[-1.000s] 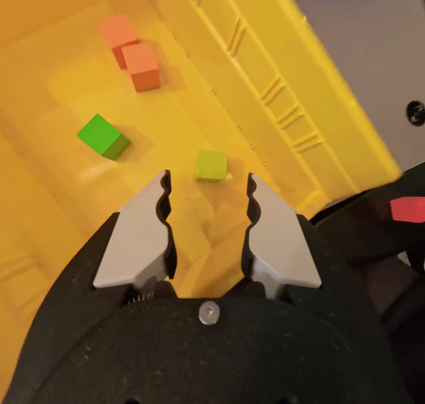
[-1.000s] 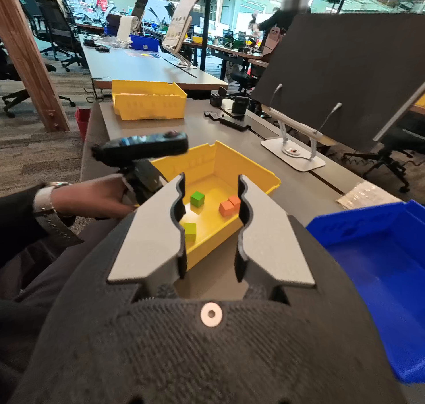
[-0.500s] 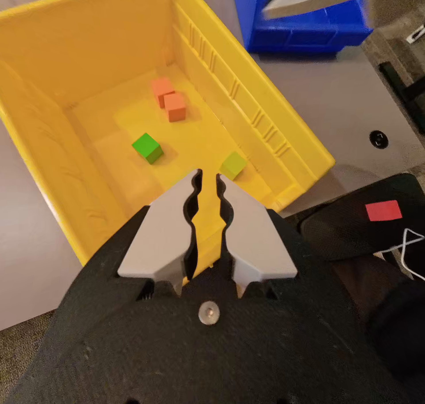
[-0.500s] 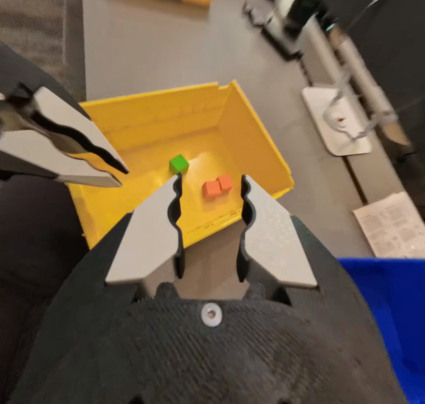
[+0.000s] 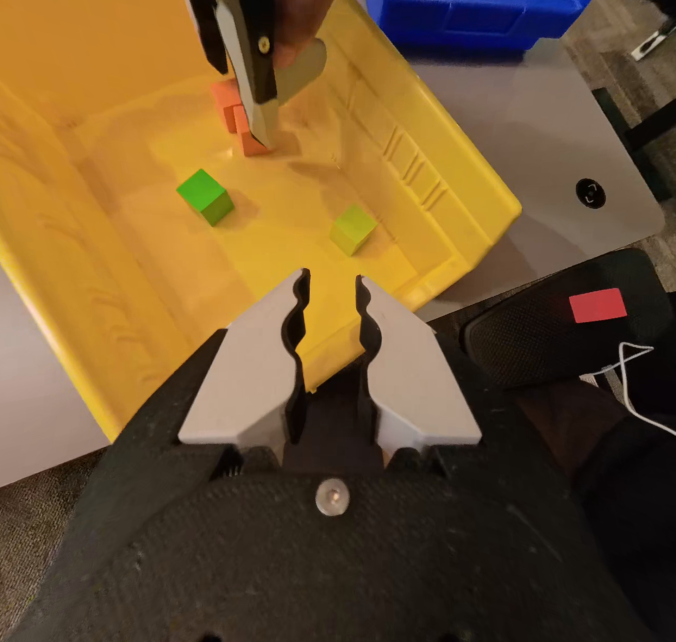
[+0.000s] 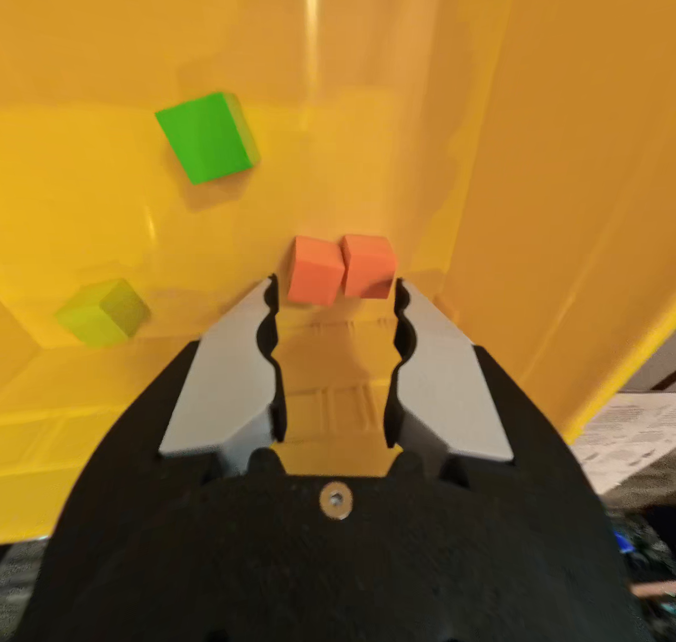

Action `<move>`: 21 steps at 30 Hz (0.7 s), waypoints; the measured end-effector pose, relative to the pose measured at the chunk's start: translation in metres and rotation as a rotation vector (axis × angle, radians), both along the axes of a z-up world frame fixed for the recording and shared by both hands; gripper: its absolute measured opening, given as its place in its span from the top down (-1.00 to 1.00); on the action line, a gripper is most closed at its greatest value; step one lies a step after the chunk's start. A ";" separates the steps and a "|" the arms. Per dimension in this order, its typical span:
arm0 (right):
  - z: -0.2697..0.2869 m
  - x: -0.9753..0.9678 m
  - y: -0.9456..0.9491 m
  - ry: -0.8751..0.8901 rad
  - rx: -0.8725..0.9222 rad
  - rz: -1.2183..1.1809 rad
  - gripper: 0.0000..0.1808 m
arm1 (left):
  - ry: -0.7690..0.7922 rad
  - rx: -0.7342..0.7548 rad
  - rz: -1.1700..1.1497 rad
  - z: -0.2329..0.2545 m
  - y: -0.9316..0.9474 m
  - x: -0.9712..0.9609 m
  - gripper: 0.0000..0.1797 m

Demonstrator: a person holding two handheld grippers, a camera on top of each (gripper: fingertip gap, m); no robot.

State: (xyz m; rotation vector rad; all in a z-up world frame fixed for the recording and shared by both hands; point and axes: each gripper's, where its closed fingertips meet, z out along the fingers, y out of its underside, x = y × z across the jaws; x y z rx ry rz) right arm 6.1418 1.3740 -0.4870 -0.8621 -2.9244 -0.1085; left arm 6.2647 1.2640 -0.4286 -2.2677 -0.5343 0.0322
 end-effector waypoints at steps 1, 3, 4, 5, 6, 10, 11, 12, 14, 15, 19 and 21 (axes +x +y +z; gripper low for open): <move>-0.004 -0.001 0.002 -0.004 0.033 0.025 0.42 | 0.001 0.008 0.002 0.002 -0.002 0.000 0.76; -0.001 0.001 0.001 0.001 0.049 0.058 0.44 | -0.004 0.023 -0.004 0.004 -0.004 0.001 0.76; 0.006 0.004 -0.004 0.014 0.020 0.052 0.44 | -0.004 0.030 -0.007 0.006 -0.005 0.002 0.76; 0.018 0.007 -0.010 0.048 -0.026 0.042 0.44 | 0.000 0.039 -0.008 0.008 -0.005 0.003 0.76; 0.035 0.013 -0.017 0.099 -0.085 0.031 0.44 | 0.005 0.050 -0.011 0.010 -0.006 0.004 0.76; 0.137 0.069 -0.025 0.459 -0.336 -0.067 0.44 | 0.011 0.159 -0.054 0.030 0.001 0.020 0.76; 0.163 0.092 -0.018 0.578 -0.376 -0.114 0.44 | 0.012 0.200 -0.072 0.037 0.005 0.026 0.76; 0.185 0.119 -0.007 0.700 -0.413 -0.179 0.44 | 0.014 0.246 -0.094 0.045 0.010 0.033 0.76; 0.222 0.178 0.019 0.972 -0.495 -0.329 0.44 | 0.009 0.346 -0.158 0.062 0.022 0.053 0.76; 0.234 0.209 0.031 1.115 -0.548 -0.394 0.45 | -0.004 0.389 -0.193 0.069 0.029 0.064 0.77; 0.221 0.302 0.025 1.388 -0.715 -0.476 0.44 | -0.211 0.524 -0.394 0.090 0.055 0.126 0.68; 0.198 0.317 0.003 1.390 -0.622 -0.412 0.44 | -0.430 0.590 -0.517 0.103 0.062 0.160 0.57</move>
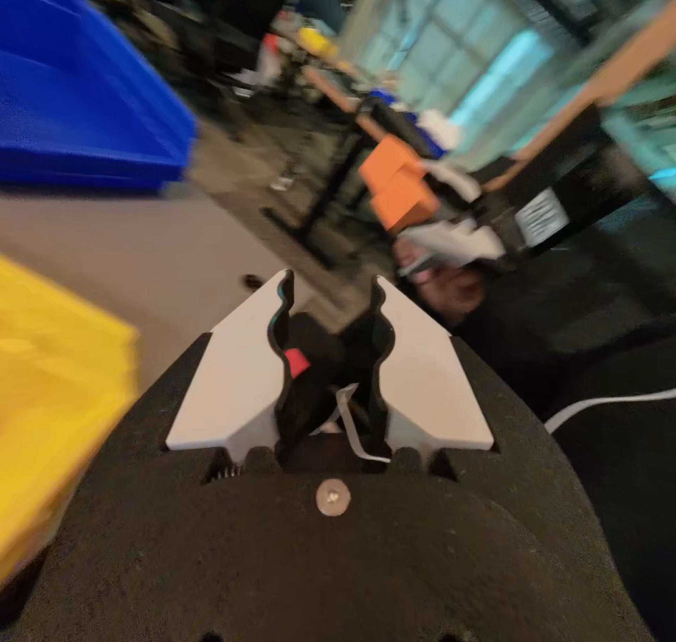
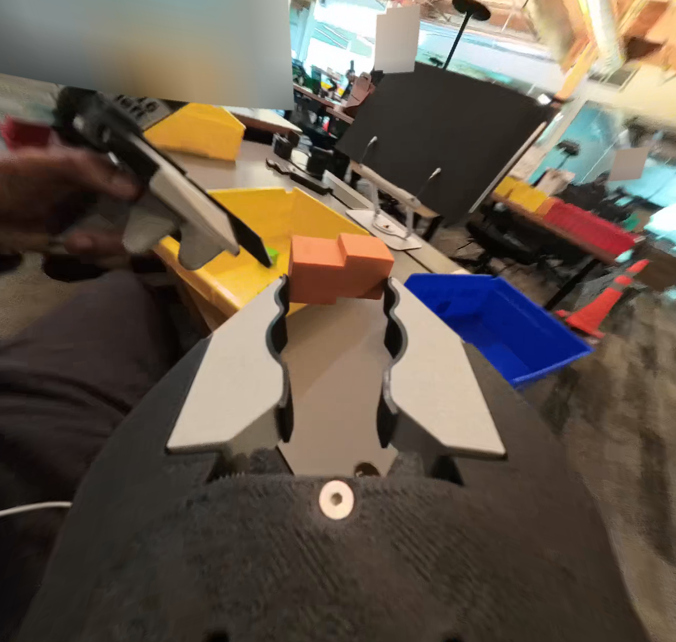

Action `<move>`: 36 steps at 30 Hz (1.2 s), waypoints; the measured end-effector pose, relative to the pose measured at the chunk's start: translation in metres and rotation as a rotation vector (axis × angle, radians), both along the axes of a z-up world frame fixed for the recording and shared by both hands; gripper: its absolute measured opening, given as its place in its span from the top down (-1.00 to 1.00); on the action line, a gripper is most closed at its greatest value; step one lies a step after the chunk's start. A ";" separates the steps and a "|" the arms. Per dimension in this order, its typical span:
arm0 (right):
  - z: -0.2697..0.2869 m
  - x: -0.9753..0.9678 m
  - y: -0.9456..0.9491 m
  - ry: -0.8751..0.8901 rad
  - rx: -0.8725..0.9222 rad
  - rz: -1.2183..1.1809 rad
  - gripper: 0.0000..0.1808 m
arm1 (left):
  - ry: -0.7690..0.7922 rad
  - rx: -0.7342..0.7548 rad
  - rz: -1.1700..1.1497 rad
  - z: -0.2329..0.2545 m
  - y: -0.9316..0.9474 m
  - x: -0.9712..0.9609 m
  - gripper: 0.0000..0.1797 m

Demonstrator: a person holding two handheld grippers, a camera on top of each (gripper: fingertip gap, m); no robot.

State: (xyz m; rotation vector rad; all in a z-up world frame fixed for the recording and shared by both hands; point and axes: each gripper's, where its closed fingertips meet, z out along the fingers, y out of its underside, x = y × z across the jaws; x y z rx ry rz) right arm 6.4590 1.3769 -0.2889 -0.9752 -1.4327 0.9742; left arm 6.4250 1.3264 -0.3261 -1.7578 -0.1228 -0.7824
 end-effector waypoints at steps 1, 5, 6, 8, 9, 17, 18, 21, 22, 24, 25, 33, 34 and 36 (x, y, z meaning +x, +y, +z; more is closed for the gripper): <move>-0.004 0.003 -0.009 0.007 0.069 -0.020 0.44 | -0.100 0.013 -0.089 0.006 0.000 0.016 0.51; -0.005 0.003 -0.044 0.037 0.116 0.090 0.44 | -0.290 0.018 -0.297 0.017 -0.003 0.057 0.34; -0.008 0.002 -0.050 0.021 0.116 0.125 0.44 | -0.310 0.027 -0.310 0.020 -0.003 0.061 0.32; -0.014 0.000 -0.053 -0.004 0.158 0.146 0.44 | -0.384 0.061 -0.334 0.029 -0.005 0.064 0.33; -0.017 0.000 -0.054 -0.010 0.180 0.148 0.44 | -0.420 0.072 -0.331 0.031 -0.005 0.063 0.34; -0.024 -0.001 -0.055 0.001 0.240 0.149 0.44 | -0.485 0.025 -0.260 0.020 0.001 0.046 0.72; -0.025 -0.002 -0.054 -0.002 0.251 0.145 0.44 | -0.483 0.018 -0.258 0.019 0.002 0.046 0.72; -0.028 -0.002 -0.050 -0.010 0.245 0.137 0.44 | -0.471 0.002 -0.252 0.015 0.005 0.046 0.72; -0.028 -0.002 -0.049 -0.009 0.228 0.140 0.44 | -0.470 0.001 -0.253 0.015 0.006 0.047 0.72; -0.029 -0.001 -0.048 -0.013 0.210 0.145 0.44 | -0.470 0.000 -0.253 0.014 0.007 0.047 0.71; -0.031 -0.001 -0.048 -0.018 0.211 0.146 0.44 | -0.470 -0.003 -0.254 0.013 0.007 0.047 0.71; -0.036 -0.002 -0.054 -0.047 0.232 0.173 0.44 | -0.564 0.025 -0.283 0.016 0.002 0.043 0.58; -0.037 -0.002 -0.055 -0.049 0.235 0.175 0.44 | -0.569 0.028 -0.278 0.015 0.002 0.042 0.63; -0.038 -0.003 -0.055 -0.052 0.228 0.175 0.44 | -0.579 0.033 -0.257 0.013 0.004 0.039 0.71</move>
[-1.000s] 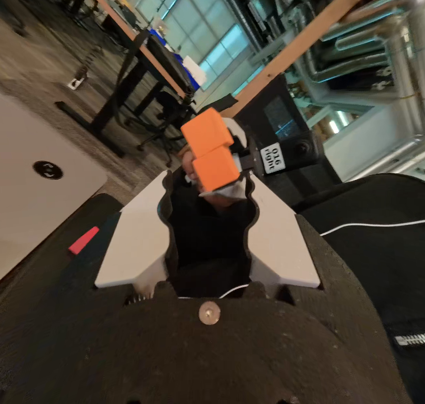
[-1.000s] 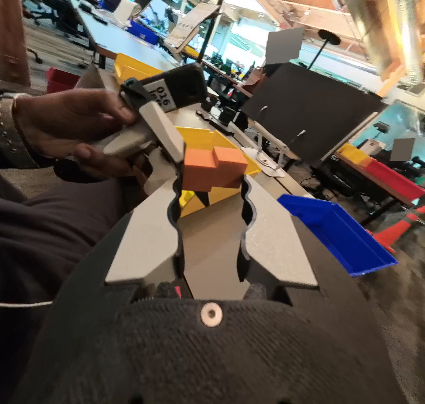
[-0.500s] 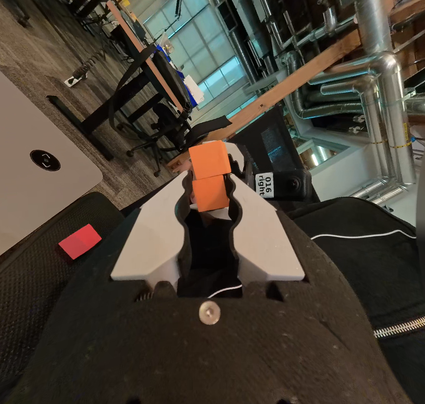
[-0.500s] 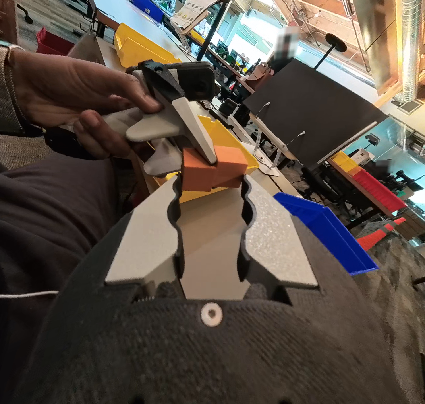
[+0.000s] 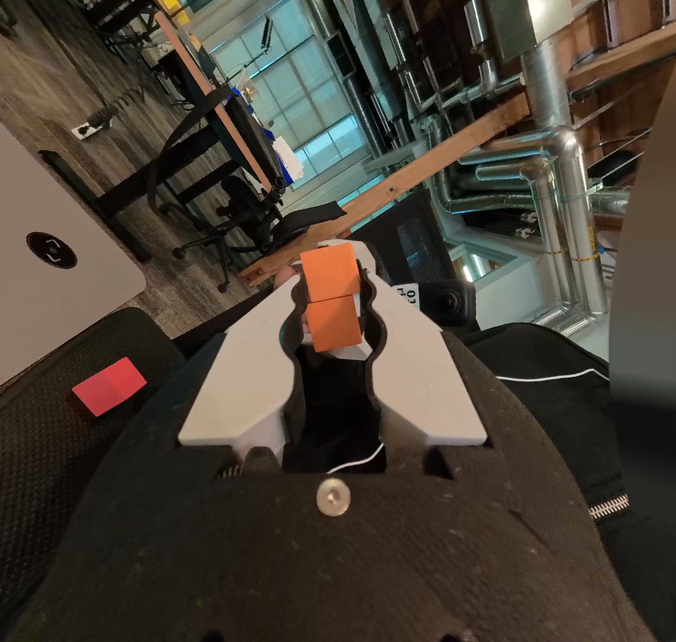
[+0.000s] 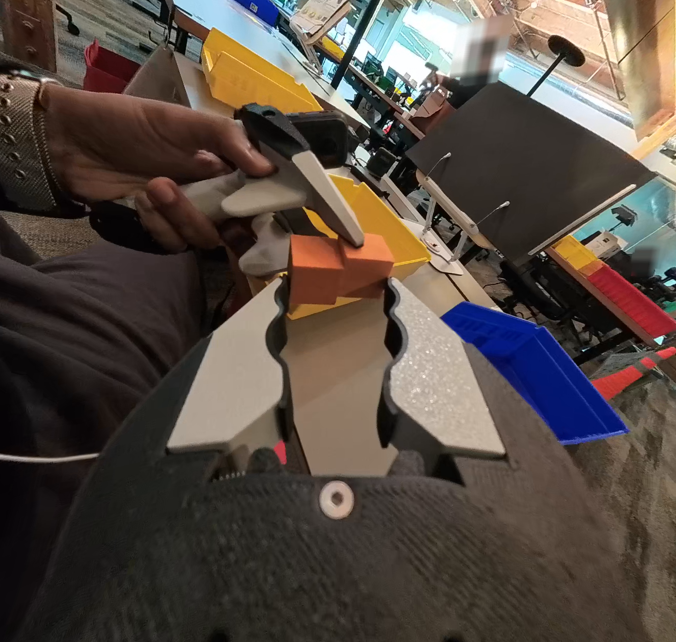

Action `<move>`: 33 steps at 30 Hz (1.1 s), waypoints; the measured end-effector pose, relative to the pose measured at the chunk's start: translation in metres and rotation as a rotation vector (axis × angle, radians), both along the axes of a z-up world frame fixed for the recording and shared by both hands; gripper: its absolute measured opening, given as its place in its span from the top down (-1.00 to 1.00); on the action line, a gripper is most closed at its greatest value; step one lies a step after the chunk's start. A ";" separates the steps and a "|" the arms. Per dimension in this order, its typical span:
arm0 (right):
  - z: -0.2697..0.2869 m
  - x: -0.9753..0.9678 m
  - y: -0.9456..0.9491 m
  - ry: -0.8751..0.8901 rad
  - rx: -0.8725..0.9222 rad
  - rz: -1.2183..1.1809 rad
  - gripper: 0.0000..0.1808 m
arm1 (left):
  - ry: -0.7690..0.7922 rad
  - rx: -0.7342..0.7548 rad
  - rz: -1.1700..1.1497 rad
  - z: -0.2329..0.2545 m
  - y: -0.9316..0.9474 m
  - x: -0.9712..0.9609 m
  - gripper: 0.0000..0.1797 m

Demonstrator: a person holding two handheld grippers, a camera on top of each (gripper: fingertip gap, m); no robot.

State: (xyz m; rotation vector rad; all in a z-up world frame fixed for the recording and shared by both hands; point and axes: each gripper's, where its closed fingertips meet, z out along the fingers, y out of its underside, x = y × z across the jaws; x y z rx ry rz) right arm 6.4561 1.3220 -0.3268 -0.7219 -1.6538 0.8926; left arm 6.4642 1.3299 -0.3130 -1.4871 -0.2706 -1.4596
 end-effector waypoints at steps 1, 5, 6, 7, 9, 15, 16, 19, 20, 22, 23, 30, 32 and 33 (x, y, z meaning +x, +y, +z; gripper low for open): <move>-0.001 -0.001 0.001 -0.005 -0.004 -0.004 0.44 | -0.008 -0.007 0.004 -0.001 0.001 0.000 0.71; -0.009 -0.005 0.009 -0.027 -0.025 -0.058 0.61 | -0.020 0.000 0.116 -0.002 0.006 -0.011 0.73; -0.010 -0.006 0.010 -0.031 -0.034 -0.065 0.66 | -0.020 0.009 0.161 -0.001 0.006 -0.017 0.74; -0.011 -0.007 0.010 -0.033 -0.052 -0.065 0.72 | -0.008 0.017 0.197 0.000 0.006 -0.021 0.74; -0.015 -0.008 0.007 -0.058 -0.106 -0.051 0.81 | 0.050 0.015 0.229 -0.002 0.006 -0.020 0.73; -0.014 -0.010 0.006 -0.062 -0.254 -0.023 0.81 | 0.046 0.024 0.268 -0.002 0.007 -0.022 0.73; -0.014 -0.011 0.006 -0.068 -0.297 -0.016 0.81 | 0.022 0.029 0.270 -0.001 0.007 -0.023 0.73; -0.011 -0.012 0.004 -0.083 -0.452 0.031 0.58 | -0.028 0.046 0.283 -0.001 0.007 -0.024 0.73; -0.009 -0.011 0.002 -0.089 -0.502 0.055 0.52 | -0.033 0.045 0.280 -0.002 0.008 -0.023 0.73; -0.008 -0.011 -0.003 -0.114 -0.593 0.106 0.53 | -0.038 0.056 0.278 -0.002 0.009 -0.019 0.73; -0.008 -0.011 -0.005 -0.128 -0.636 0.130 0.60 | -0.035 0.061 0.289 -0.001 0.010 -0.018 0.73; -0.004 -0.009 0.004 -0.114 -0.672 0.114 0.73 | 0.019 0.117 0.429 0.008 0.002 -0.041 0.74; -0.006 -0.007 0.023 -0.112 -0.660 0.031 0.73 | 0.067 0.107 0.457 0.006 -0.001 -0.046 0.74; -0.010 -0.004 0.034 -0.130 -0.659 -0.015 0.73 | 0.102 0.102 0.468 0.004 -0.001 -0.047 0.74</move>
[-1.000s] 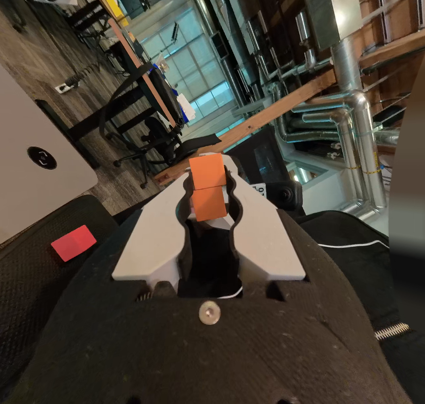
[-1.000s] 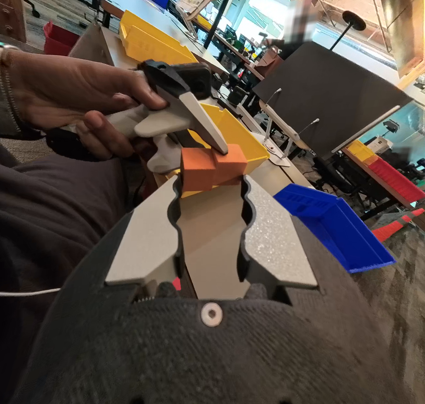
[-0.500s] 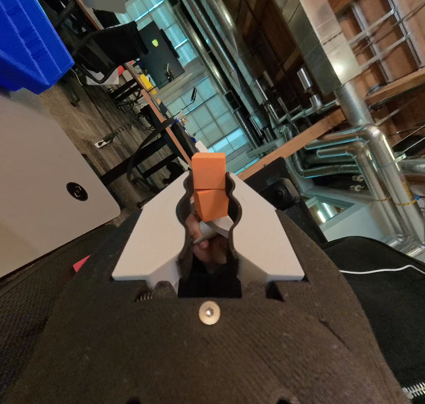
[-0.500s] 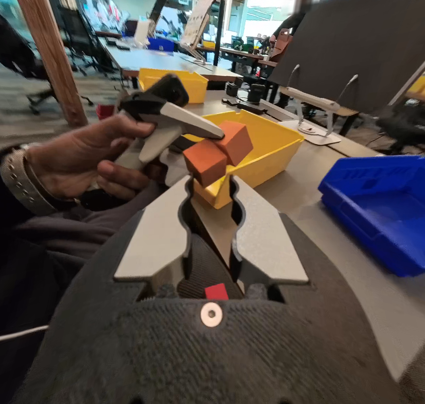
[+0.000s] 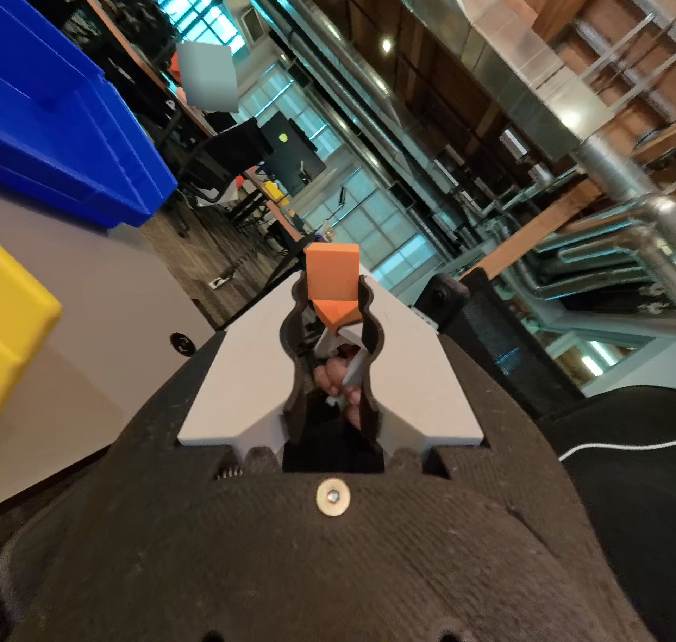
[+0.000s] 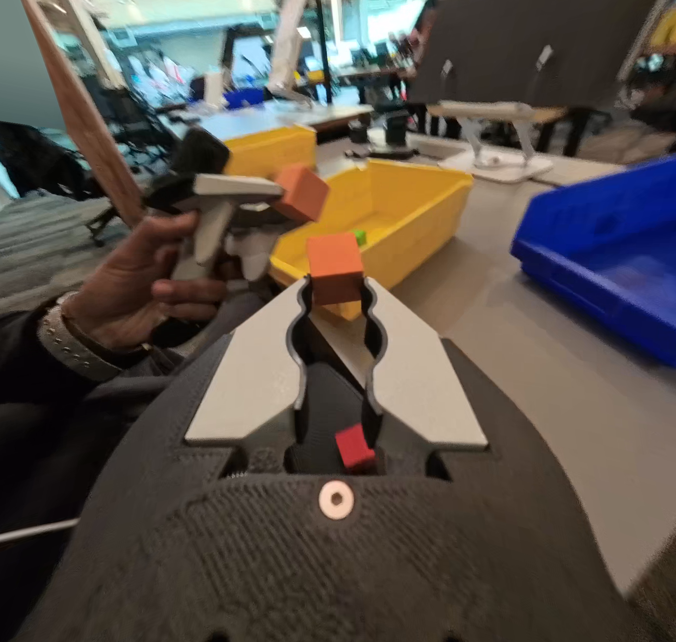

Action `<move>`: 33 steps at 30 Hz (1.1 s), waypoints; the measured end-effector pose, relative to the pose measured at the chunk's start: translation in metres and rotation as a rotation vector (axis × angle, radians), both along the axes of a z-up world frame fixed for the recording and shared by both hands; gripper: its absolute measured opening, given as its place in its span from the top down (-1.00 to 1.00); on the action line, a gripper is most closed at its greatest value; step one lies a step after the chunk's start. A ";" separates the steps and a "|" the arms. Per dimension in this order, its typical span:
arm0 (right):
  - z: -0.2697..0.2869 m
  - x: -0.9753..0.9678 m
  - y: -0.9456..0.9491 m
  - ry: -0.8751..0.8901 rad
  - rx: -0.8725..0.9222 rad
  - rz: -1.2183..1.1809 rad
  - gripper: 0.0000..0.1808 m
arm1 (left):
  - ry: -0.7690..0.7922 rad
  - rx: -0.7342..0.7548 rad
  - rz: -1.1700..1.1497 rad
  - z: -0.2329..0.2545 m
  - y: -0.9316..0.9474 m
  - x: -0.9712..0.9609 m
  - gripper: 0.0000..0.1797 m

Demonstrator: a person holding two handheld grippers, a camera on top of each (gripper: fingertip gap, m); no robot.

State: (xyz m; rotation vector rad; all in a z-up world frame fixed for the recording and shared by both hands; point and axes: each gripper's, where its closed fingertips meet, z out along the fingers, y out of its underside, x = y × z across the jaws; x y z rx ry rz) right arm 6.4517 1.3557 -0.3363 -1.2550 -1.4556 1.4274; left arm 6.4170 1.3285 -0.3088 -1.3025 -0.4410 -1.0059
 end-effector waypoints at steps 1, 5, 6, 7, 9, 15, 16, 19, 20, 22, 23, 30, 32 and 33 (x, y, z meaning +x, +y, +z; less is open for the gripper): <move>-0.008 0.004 0.009 -0.051 0.008 -0.034 0.73 | 0.036 -0.009 0.008 -0.001 -0.001 0.001 0.74; -0.062 0.022 0.021 -0.283 0.112 -0.119 0.73 | 0.233 -0.080 -0.028 -0.014 0.000 0.017 0.74; -0.075 0.024 0.018 -0.314 0.130 -0.126 0.73 | 0.285 -0.114 -0.031 -0.021 0.001 0.020 0.74; -0.088 0.024 0.014 -0.346 0.136 -0.134 0.73 | 0.335 -0.154 -0.025 -0.030 0.003 0.021 0.74; -0.105 0.026 0.006 -0.387 0.152 -0.162 0.73 | 0.419 -0.259 0.001 -0.049 0.003 0.019 0.74; -0.131 0.039 0.015 -0.441 0.271 -0.193 0.73 | 0.496 -0.360 -0.047 -0.080 0.006 0.037 0.73; -0.133 0.038 0.014 -0.431 0.248 -0.186 0.72 | 0.507 -0.370 -0.061 -0.084 0.007 0.041 0.73; -0.134 0.034 0.012 -0.390 0.190 -0.170 0.72 | 0.551 -0.389 -0.079 -0.092 0.013 0.051 0.73; -0.135 0.033 0.011 -0.387 0.190 -0.166 0.72 | 0.571 -0.398 -0.081 -0.095 0.015 0.053 0.73; -0.139 0.032 0.011 -0.393 0.195 -0.153 0.72 | 0.607 -0.415 -0.084 -0.101 0.019 0.056 0.73; -0.141 0.032 0.010 -0.394 0.189 -0.145 0.71 | 0.619 -0.419 -0.087 -0.103 0.020 0.058 0.73; -0.141 0.031 0.006 -0.362 0.139 -0.104 0.50 | 0.658 -0.421 -0.110 -0.116 0.031 0.068 0.73; -0.138 0.031 0.005 -0.346 0.120 -0.082 0.39 | 0.668 -0.416 -0.105 -0.119 0.034 0.069 0.73; -0.136 0.031 0.005 -0.332 0.101 -0.077 0.34 | 0.674 -0.413 -0.105 -0.120 0.035 0.070 0.73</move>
